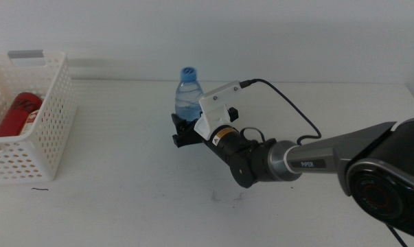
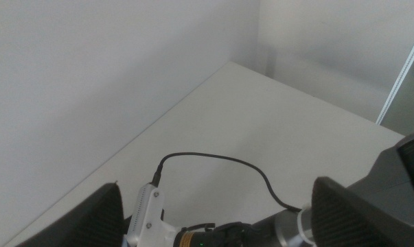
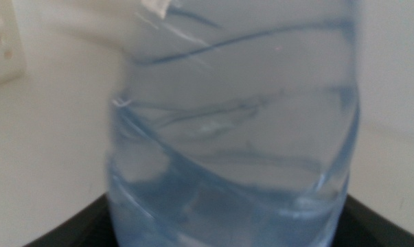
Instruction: Use arms to grab the bottles and put them into the dustbin to the left of the table.
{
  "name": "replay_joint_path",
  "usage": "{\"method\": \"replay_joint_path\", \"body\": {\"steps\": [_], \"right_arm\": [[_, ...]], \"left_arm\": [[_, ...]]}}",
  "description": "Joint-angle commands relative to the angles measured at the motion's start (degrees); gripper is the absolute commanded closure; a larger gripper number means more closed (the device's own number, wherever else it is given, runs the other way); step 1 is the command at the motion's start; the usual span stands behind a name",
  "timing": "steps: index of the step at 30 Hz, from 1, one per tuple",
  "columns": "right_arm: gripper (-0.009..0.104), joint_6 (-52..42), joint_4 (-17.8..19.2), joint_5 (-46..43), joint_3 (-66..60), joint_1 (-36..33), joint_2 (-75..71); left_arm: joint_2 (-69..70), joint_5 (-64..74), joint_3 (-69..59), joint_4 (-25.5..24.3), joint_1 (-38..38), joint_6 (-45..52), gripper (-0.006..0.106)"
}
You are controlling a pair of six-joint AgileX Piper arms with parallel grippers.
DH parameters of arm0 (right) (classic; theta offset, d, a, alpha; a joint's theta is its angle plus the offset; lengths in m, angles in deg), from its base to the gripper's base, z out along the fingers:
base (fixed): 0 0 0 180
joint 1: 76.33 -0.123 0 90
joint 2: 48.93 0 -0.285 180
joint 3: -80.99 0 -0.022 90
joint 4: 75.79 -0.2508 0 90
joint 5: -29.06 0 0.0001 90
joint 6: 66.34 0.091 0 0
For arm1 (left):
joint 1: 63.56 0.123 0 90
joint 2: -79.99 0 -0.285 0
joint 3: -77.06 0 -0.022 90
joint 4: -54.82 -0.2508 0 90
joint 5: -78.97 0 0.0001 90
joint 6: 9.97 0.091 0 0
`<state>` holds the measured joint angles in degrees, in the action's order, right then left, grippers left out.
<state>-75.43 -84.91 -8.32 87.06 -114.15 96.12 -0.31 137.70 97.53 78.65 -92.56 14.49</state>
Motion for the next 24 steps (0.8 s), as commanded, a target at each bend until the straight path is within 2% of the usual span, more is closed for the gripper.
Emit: {"method": "replay_joint_path", "body": {"steps": [1,2,4,8,10,13,15,19,24], "right_arm": [[0.013,0.1,-1.0,10.1,0.3,-0.1,-2.4],[0.001,0.6,-2.7,15.1,0.3,-0.1,-3.8],[0.004,0.5,-6.6,26.2,0.3,-0.1,-7.4],[0.006,0.5,-7.7,45.3,0.3,0.0,-15.3],[0.007,0.5,-6.4,55.0,0.3,0.1,-20.3],[0.007,1.8,-2.1,71.0,0.3,0.1,-30.5],[0.007,2.5,0.8,78.4,0.3,0.1,-38.2],[0.007,5.6,7.4,81.8,0.3,0.1,-52.1],[0.007,6.7,10.0,83.2,0.3,0.1,-61.7]], "left_arm": [[0.3,-0.8,0.1,0.2,-0.1,-0.5,0.007],[0.3,-0.8,0.1,0.2,-0.1,-0.5,0.007],[0.3,-0.8,0.1,0.2,-0.1,-0.5,0.007],[0.3,-0.8,0.1,0.2,-0.1,-0.5,0.007],[0.3,-0.8,0.1,0.2,-0.1,-0.5,0.007],[0.3,-0.8,0.1,0.2,-0.1,-0.5,0.007],[0.3,-0.8,0.1,0.2,-0.1,-0.5,0.007],[0.3,-0.8,0.1,0.2,-0.1,-0.5,0.007],[0.3,-0.8,0.1,0.2,-0.1,-0.5,0.007]]}}
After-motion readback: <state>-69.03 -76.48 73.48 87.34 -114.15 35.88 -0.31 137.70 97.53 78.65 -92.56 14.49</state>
